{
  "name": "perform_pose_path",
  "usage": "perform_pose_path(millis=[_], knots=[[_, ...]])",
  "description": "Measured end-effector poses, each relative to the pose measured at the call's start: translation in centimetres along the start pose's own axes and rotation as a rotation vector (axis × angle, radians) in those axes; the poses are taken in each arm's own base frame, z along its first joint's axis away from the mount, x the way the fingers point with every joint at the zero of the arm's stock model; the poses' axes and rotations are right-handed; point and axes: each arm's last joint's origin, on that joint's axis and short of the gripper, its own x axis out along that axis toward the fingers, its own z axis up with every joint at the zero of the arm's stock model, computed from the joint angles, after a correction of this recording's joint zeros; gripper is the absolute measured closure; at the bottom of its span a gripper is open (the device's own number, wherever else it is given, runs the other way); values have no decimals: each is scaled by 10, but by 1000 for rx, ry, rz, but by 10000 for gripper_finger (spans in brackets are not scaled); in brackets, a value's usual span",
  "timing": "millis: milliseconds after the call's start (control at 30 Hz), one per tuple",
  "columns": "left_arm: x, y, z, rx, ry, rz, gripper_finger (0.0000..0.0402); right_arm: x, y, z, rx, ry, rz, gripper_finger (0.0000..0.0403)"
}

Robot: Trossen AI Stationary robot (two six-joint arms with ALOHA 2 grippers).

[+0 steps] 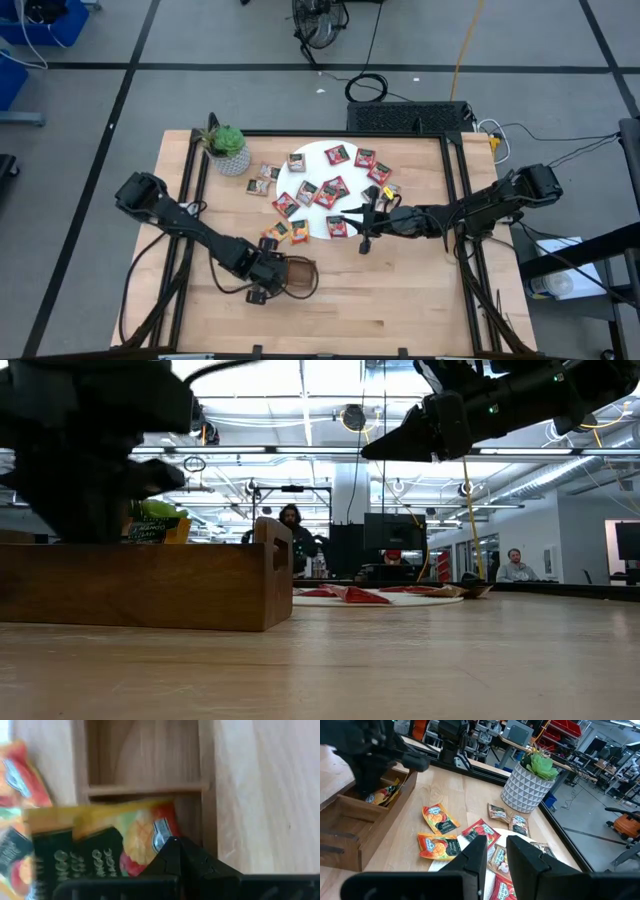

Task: Pick & Place Tea
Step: Put the orange tea bag into the middle section of the wooden organizer

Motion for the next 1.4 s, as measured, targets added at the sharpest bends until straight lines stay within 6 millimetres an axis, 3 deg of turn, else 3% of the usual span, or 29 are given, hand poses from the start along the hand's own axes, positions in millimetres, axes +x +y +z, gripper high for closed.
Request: perform_pose_path(millis=[200,600,900,1133,1400], knots=[[14,1,2,-13,29,-38,401,0,0,0,-7,-1,0,342],[14,6,4,-92,-4,70,401,0,0,-1,-10,6,2,342],[12,-2,2,-89,-24,107,395,0,0,-1,-11,6,2,342],[-3,-4,12,-73,-22,100,384,0,0,-1,-14,6,2,342],[-52,-8,24,-20,18,254,387,0,0,-1,-15,8,2,342]])
